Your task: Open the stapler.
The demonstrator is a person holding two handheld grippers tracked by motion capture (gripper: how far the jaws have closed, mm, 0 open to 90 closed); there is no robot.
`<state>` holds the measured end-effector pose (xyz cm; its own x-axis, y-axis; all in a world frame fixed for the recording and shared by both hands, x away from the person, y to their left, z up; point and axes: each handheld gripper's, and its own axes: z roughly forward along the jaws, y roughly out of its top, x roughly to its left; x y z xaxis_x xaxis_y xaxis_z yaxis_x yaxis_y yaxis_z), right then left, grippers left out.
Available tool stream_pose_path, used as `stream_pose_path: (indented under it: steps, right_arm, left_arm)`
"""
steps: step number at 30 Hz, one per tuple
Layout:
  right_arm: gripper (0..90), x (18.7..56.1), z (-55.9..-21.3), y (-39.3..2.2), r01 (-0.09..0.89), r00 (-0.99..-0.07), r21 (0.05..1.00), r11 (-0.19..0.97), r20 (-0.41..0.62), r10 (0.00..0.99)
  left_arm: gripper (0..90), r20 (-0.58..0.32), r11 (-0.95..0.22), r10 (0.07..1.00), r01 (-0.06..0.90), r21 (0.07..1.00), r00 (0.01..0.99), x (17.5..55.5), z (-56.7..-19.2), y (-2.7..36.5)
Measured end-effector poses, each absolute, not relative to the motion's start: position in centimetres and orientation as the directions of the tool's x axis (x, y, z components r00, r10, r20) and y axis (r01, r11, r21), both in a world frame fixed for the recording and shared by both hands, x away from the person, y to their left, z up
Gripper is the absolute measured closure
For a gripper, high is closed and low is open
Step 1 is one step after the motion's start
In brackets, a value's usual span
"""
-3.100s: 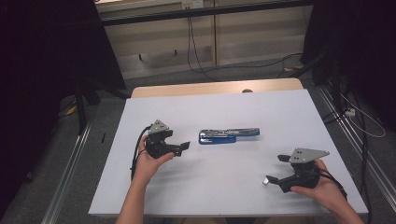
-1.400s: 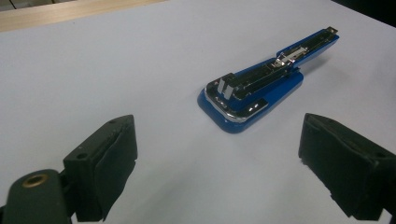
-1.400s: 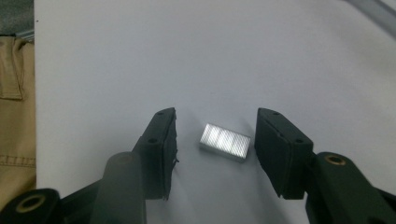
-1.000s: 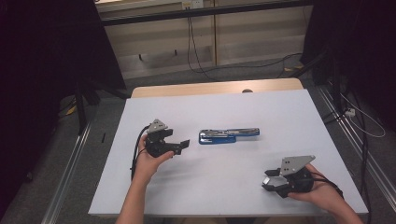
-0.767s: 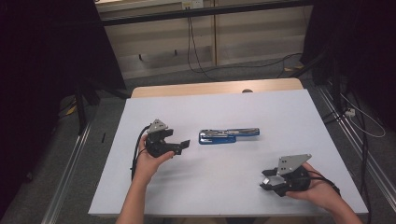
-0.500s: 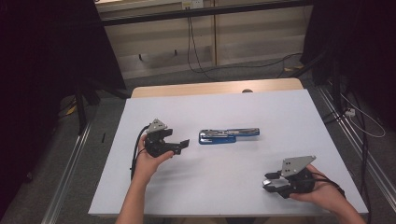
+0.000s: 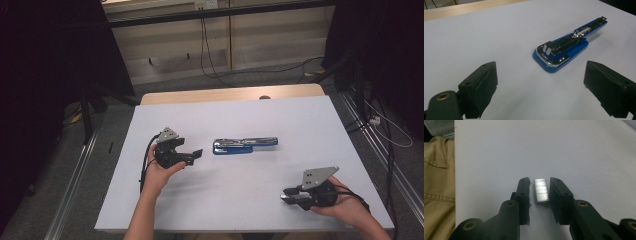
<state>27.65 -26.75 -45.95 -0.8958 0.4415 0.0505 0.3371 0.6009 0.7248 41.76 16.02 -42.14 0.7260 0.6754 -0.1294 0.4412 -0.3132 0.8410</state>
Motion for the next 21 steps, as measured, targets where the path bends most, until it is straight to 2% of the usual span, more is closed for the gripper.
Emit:
stream_pose_path:
  steps: [3, 5, 21]
  right_arm:
    - [74.0, 27.7, -46.02, -26.72, 0.347, -0.891, 0.727, 0.592, 0.058, 0.451]
    - [79.1, 27.77, -46.01, -26.69, 0.351, -0.888, 0.727, 0.591, 0.058, 0.456]
    - [79.4, 28.33, -45.6, -26.53, 0.376, -0.873, 0.738, 0.56, 0.079, 0.482]
  left_arm:
    - [12.0, -0.126, -0.313, 0.677, 0.439, 0.842, 0.725, 41.76, -42.09, 16.12]
    - [11.9, -0.127, -0.312, 0.676, 0.438, 0.843, 0.726, 41.78, -42.08, 16.18]
    - [10.6, -0.13, -0.304, 0.682, 0.441, 0.844, 0.719, 41.83, -41.89, 16.69]
